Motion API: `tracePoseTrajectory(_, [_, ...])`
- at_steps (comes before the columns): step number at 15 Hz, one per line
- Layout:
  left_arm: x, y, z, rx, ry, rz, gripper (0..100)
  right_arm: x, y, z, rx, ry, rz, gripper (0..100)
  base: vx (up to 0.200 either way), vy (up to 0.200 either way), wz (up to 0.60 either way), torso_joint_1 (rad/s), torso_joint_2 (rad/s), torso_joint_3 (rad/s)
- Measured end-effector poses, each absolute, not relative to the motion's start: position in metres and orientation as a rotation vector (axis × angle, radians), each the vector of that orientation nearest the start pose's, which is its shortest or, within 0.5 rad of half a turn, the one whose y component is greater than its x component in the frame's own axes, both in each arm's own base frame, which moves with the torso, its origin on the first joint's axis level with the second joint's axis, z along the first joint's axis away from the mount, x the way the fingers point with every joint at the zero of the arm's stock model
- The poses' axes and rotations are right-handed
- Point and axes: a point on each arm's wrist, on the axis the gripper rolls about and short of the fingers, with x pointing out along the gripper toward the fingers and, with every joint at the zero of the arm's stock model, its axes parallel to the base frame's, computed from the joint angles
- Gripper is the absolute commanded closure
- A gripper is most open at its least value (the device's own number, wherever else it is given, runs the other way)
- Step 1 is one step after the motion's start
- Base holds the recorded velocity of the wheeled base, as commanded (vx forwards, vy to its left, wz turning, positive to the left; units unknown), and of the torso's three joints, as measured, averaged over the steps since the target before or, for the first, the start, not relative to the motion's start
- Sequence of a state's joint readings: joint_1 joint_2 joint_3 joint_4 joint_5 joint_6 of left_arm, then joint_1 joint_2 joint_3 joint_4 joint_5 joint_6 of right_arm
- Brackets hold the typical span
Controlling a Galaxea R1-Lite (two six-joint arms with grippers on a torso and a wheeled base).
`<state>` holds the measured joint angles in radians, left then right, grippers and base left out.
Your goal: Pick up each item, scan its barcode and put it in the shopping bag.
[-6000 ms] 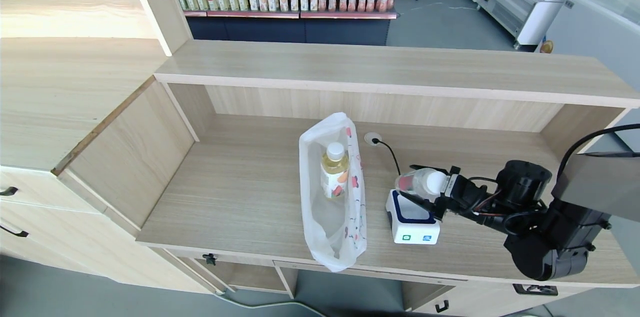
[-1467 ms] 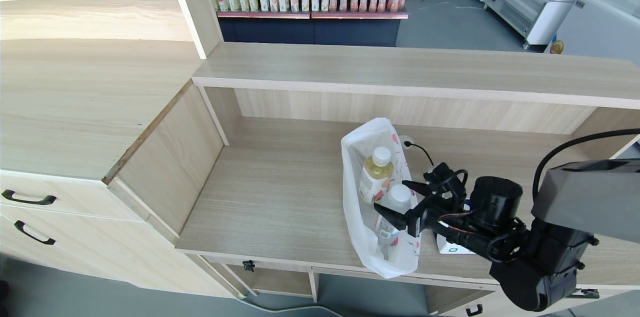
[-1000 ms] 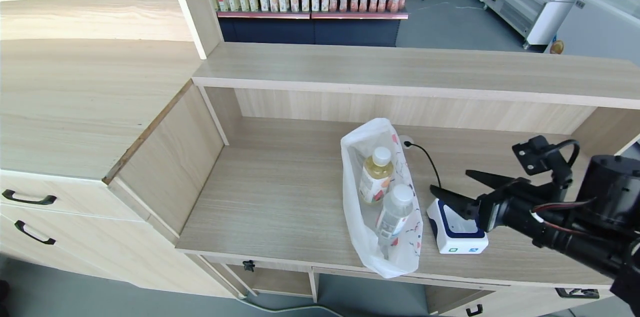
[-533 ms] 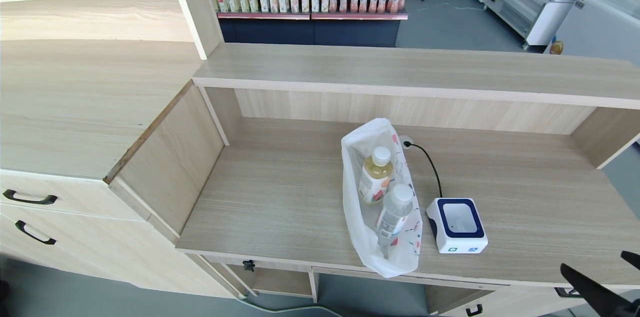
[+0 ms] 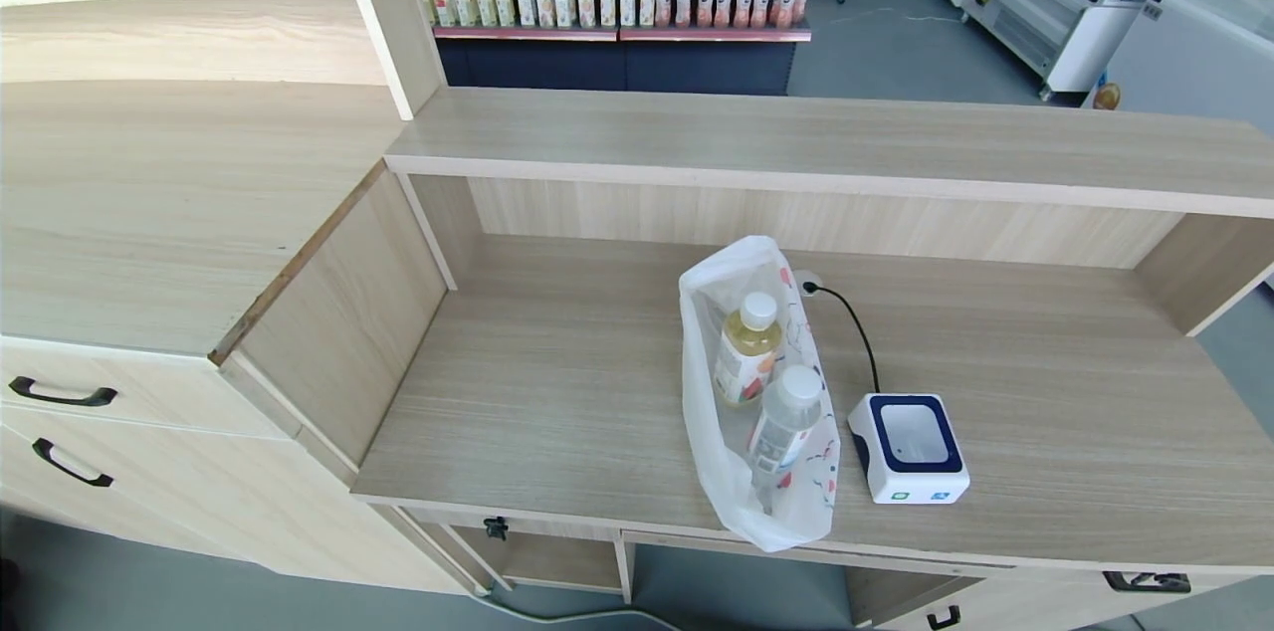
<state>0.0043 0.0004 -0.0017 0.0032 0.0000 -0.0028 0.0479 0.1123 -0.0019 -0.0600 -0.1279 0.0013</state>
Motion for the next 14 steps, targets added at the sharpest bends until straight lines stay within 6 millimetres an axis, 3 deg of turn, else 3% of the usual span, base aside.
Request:
tracePoseTrajectory(2, [-0.0229, -0.0001, 0.0756, -0.003, 0.002, 0.004, 0, -0.0179, 0.0002, 0.0809, -0.04, 0.023, 0.02, 0, 0.0, 0.0, 0.0, 0.0, 0.0, 0.0])
tracePoseTrajectory(14, [-0.0229, -0.0001, 0.0756, -0.003, 0.002, 0.003, 0, -0.0231, 0.0001, 0.0757, -0.067, -0.006, 0.004, 0, 0.0, 0.0, 0.0, 0.0, 0.0, 0.0])
